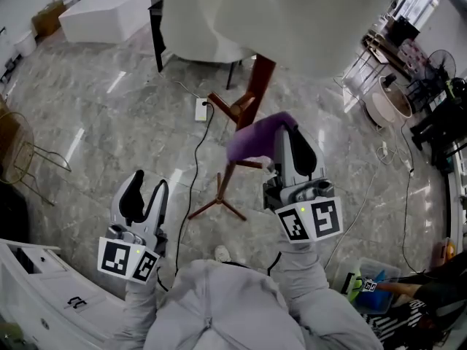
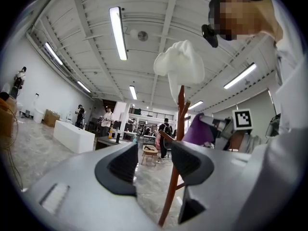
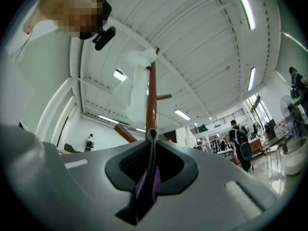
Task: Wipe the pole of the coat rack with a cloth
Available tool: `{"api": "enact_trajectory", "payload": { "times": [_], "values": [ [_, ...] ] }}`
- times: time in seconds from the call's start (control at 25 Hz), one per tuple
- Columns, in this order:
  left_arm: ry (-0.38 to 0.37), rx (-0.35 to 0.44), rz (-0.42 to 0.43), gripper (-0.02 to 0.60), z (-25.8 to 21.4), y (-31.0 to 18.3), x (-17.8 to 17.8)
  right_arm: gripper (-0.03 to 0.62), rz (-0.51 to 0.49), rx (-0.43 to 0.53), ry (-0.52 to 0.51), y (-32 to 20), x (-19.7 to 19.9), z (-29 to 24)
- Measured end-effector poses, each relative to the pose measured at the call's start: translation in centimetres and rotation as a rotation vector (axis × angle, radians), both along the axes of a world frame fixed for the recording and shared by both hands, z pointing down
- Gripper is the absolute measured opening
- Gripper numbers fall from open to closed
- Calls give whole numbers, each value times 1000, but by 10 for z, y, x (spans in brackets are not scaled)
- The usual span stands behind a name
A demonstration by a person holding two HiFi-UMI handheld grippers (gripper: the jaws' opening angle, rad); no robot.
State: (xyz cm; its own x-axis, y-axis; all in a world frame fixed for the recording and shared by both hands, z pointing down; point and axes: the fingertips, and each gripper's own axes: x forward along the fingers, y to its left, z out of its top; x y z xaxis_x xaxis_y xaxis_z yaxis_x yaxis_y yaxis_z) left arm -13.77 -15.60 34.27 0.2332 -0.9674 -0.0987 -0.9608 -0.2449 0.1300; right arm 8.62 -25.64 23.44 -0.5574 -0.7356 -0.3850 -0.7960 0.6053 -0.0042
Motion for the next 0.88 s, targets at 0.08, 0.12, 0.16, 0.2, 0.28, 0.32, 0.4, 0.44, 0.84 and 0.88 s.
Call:
{"api": "enact_trajectory", "payload": {
  "times": [0.08,0.12,0.16,0.2,0.28,0.32,0.4,0.44,0.84,0.88],
  "values": [
    [3,6,6,233,-1,0,1,29,-17,92,24,5,-3,-35],
    [4,8,8,233,-2,1,1,29,-20,135,43,6,-5,-50],
    [5,10,8,233,-3,1,1,29,-19,174,64,6,-8,-62],
    [6,13,9,233,-4,2,1,29,-19,206,89,5,-11,-73],
    [7,16,7,233,-5,3,0,29,-37,239,153,1,-21,-84],
    [7,18,5,233,-6,4,-1,29,-53,242,194,-2,-29,-85],
    [10,21,-3,233,-6,7,-5,29,-77,232,284,-9,-46,-77],
    [11,23,-7,233,-6,8,-7,29,-86,224,325,-12,-52,-72],
    [34,31,-19,233,-1,14,-21,29,-258,50,355,-21,-71,-50],
    [36,33,-14,233,-1,14,-20,29,-277,44,370,-19,-74,-51]
  ]
}}
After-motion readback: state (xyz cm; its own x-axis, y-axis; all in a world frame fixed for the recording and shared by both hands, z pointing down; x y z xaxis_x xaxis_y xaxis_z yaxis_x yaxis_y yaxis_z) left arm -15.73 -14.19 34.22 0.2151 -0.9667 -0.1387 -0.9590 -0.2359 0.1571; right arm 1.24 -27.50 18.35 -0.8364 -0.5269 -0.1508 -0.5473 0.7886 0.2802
